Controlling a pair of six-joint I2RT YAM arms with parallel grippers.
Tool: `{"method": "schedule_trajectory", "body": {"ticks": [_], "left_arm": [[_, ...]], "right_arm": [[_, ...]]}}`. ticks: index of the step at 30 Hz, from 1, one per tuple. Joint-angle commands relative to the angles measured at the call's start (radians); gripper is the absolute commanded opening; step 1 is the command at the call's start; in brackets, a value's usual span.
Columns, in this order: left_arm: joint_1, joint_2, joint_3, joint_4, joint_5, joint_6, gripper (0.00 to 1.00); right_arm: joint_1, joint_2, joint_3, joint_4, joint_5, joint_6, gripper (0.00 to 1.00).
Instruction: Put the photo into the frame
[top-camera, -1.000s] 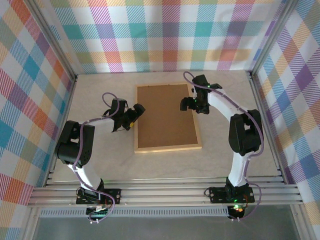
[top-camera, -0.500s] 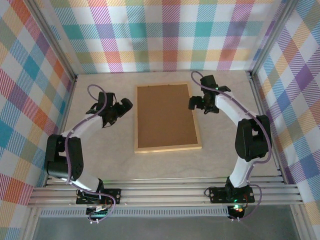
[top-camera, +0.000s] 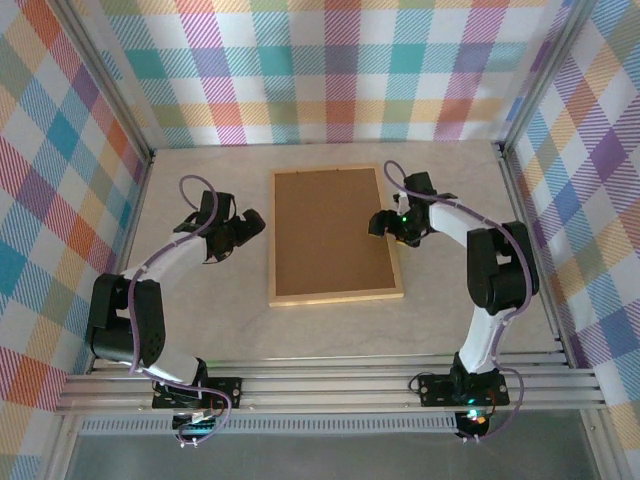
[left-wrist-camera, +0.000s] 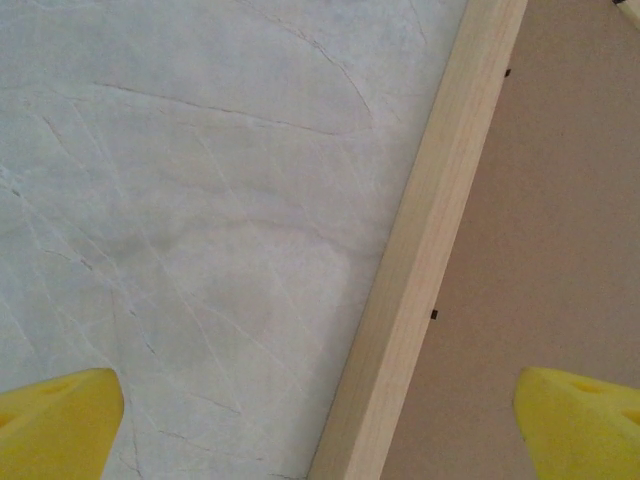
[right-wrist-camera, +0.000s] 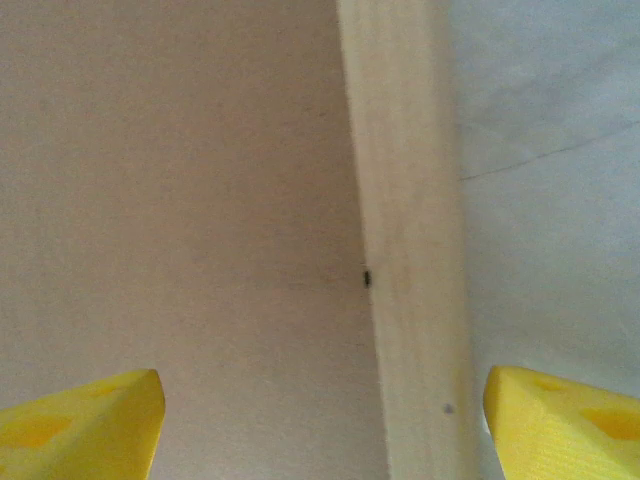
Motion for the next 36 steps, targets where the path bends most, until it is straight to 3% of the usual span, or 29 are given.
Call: {"method": "schedule_trajectory", "body": {"ticks": [1, 11, 18, 22, 26, 28, 36], "left_arm": [[-0.020, -0.013, 0.007, -0.027, -0.019, 0.022, 1.00], [-0.094, 0.029, 0.088, -0.025, 0.010, 0.025, 1.00], [-0.149, 0.121, 0.184, -0.039, 0.047, 0.049, 1.00], [-0.164, 0.169, 0.246, -0.088, -0.025, 0.095, 1.00], [-0.160, 0.199, 0.302, -0.144, -0.157, 0.183, 1.00], [-0.147, 0.219, 0.319, -0.155, -0.169, 0.218, 1.00], [-0.029, 0.315, 0.298, -0.058, 0.025, 0.205, 1.00]], "right_arm": [[0.006, 0.023, -0.016, 0.068, -0.115, 0.029, 0.80], [0.046, -0.011, -0.052, 0.108, -0.224, 0.065, 0.77], [0.037, -0.062, 0.041, -0.047, -0.033, -0.016, 0.78], [0.009, -0.019, 0.161, -0.121, 0.045, -0.048, 0.73], [-0.026, 0.078, 0.304, -0.164, 0.040, -0.066, 0.64], [-0.042, 0.137, 0.380, -0.186, 0.039, -0.072, 0.60], [-0.071, 0.340, 0.641, -0.265, 0.051, -0.081, 0.51]]}}
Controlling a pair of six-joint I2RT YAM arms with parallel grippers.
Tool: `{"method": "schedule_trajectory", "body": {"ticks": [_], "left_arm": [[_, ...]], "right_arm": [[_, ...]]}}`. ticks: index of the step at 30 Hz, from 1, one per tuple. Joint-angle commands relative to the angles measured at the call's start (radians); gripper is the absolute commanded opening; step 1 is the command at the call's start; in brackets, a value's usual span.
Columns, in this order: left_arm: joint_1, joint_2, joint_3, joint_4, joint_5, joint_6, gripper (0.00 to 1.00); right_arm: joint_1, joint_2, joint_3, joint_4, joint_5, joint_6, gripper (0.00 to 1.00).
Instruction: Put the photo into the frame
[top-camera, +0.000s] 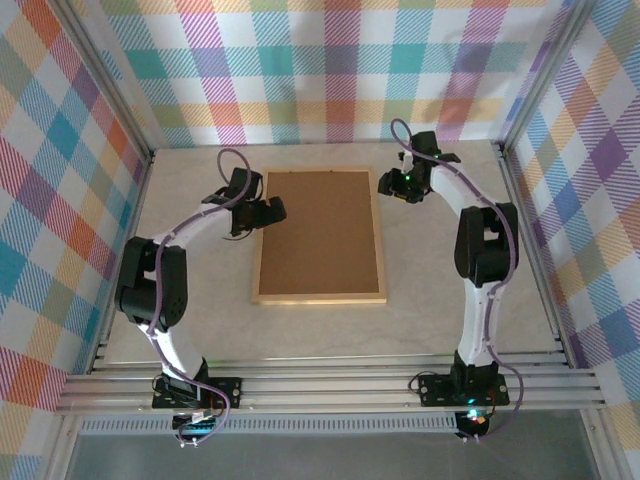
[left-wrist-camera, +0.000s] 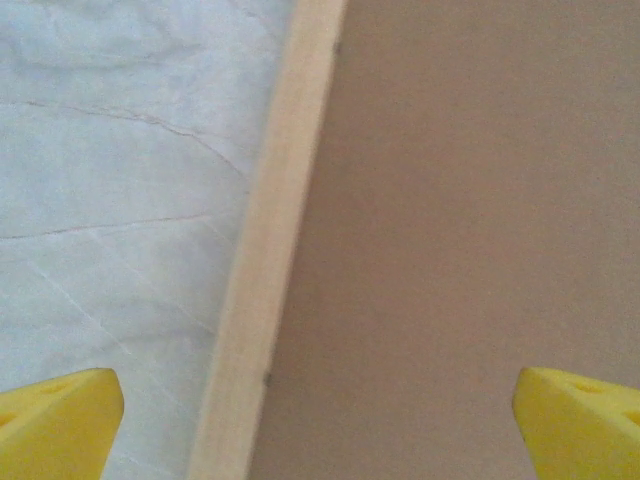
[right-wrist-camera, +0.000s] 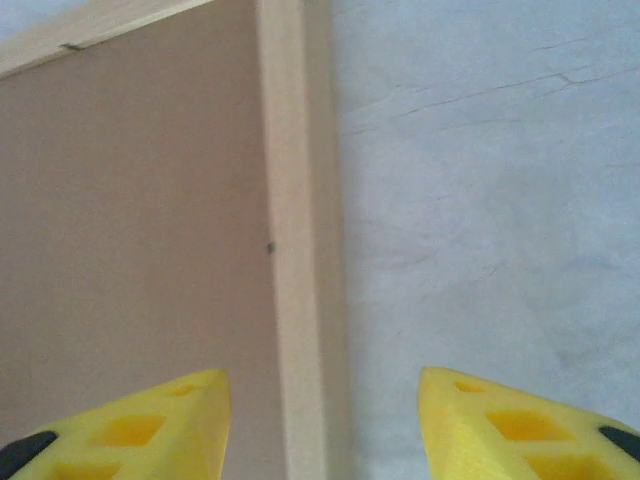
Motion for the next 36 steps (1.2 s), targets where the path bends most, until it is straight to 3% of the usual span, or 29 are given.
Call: {"method": "schedule_trajectory", "body": {"ticks": [1, 15, 36], "left_arm": [[0.049, 0.050, -0.010, 0.043, 0.107, 0.008, 1.00], [0.070, 0.144, -0.008, 0.160, 0.218, -0.024, 1.00], [0.060, 0.173, -0.036, 0.207, 0.293, -0.055, 0.99]], "right_arm": [[-0.005, 0.059, 0.099, -0.084, 0.004, -0.022, 0.50], [0.001, 0.178, 0.203, -0.080, -0.107, -0.011, 0.48], [0.026, 0.226, 0.235, -0.057, -0.062, 0.029, 0.43]]}}
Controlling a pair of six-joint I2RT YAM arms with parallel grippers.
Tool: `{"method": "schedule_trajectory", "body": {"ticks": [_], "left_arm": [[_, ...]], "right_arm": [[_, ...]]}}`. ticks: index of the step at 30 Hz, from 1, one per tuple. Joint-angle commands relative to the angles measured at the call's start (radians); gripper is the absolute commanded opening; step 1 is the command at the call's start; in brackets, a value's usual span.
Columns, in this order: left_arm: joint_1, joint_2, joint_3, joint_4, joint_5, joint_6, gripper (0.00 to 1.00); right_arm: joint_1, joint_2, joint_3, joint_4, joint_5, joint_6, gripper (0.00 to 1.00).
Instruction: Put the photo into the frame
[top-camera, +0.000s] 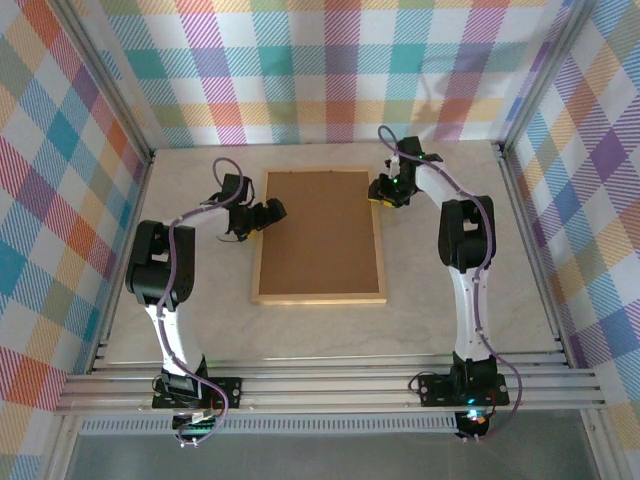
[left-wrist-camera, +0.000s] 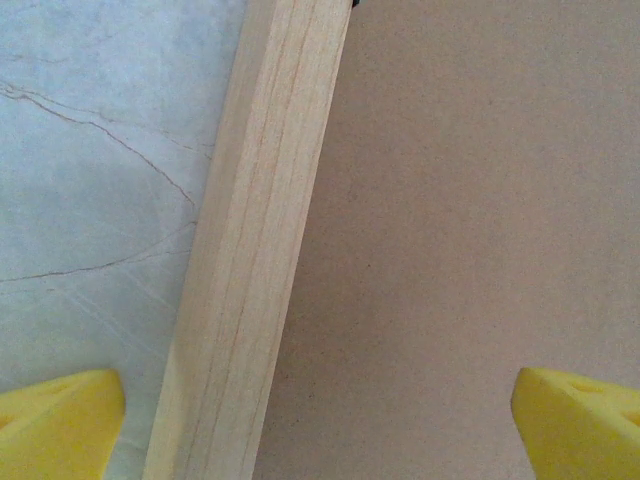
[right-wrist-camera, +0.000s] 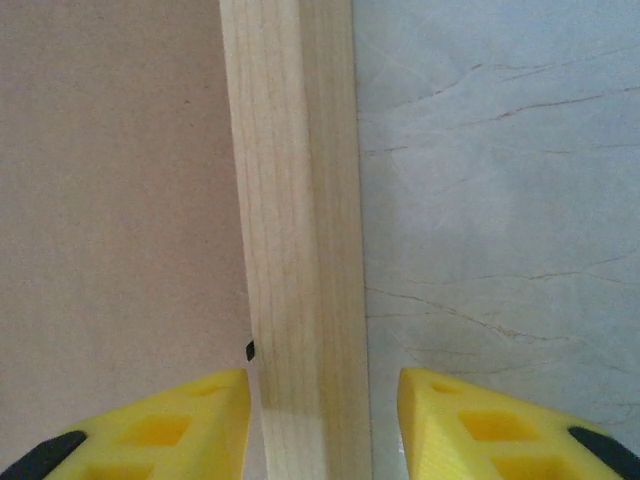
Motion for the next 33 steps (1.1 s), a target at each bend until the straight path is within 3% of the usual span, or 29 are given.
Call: {"method": "schedule_trajectory", "body": {"ticks": [1, 11, 33], "left_arm": [[-0.007, 0.026, -0.013, 0.017, 0.035, -0.013, 0.99], [-0.007, 0.031, -0.009, 0.011, 0.039, -0.012, 0.99], [-0.010, 0.033, 0.007, 0.008, 0.068, -0.018, 0.99]], "right_arm": [[0.007, 0.008, 0.042, 0.003, 0.014, 0.019, 0.43], [0.007, -0.018, 0.035, 0.025, 0.035, 0.029, 0.43], [0.023, 0.094, 0.089, -0.025, 0.022, 0.041, 0.43]]}}
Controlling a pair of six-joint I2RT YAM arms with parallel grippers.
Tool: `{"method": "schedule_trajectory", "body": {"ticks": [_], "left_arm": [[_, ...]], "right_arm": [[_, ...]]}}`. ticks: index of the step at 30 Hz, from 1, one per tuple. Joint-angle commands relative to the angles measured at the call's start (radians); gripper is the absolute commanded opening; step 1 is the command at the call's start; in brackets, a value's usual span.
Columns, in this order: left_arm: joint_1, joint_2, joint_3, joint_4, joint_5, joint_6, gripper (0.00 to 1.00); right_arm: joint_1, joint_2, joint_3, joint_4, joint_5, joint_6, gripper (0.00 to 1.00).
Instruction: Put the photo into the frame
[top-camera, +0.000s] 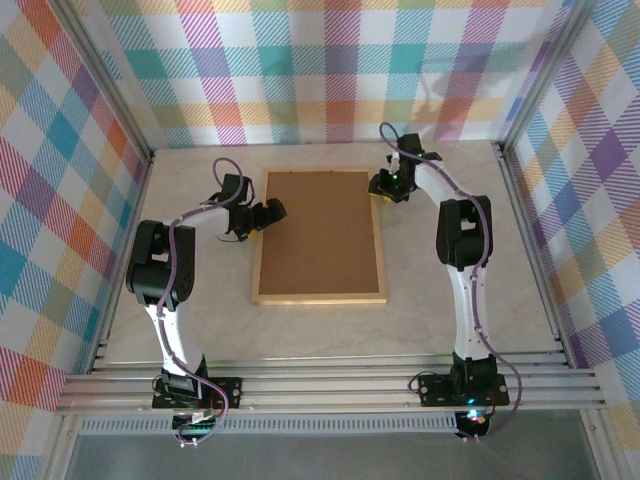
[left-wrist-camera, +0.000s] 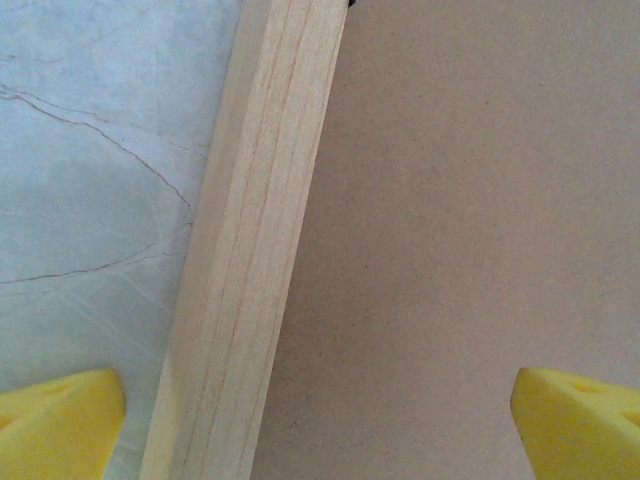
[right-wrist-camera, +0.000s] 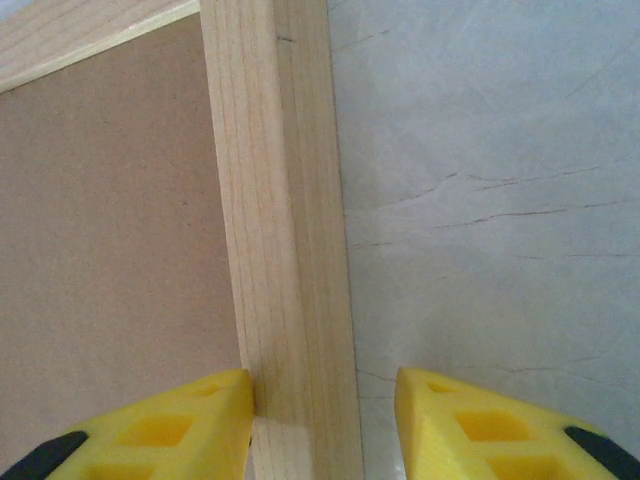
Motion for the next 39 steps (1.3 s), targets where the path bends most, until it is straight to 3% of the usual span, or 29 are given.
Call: {"method": "schedule_trajectory", "body": {"ticks": [1, 19, 32, 39], "left_arm": [[-0.012, 0.029, 0.007, 0.004, 0.061, -0.017, 0.99], [-0.041, 0.041, 0.021, 0.019, 0.088, -0.038, 0.99], [-0.028, 0.031, 0.022, -0.026, 0.041, -0.013, 0.99], [-0.025, 0.027, 0.014, -0.029, 0.035, -0.012, 0.99]], "right_arm": [[0.024, 0.043, 0.017, -0.059, 0.011, -0.003, 0.43], [0.130, 0.144, 0.106, -0.202, 0.127, -0.026, 0.51], [0.075, -0.047, 0.118, -0.179, 0.111, -0.043, 0.52], [0.049, -0.068, 0.112, -0.186, 0.133, -0.049, 0.52]]}}
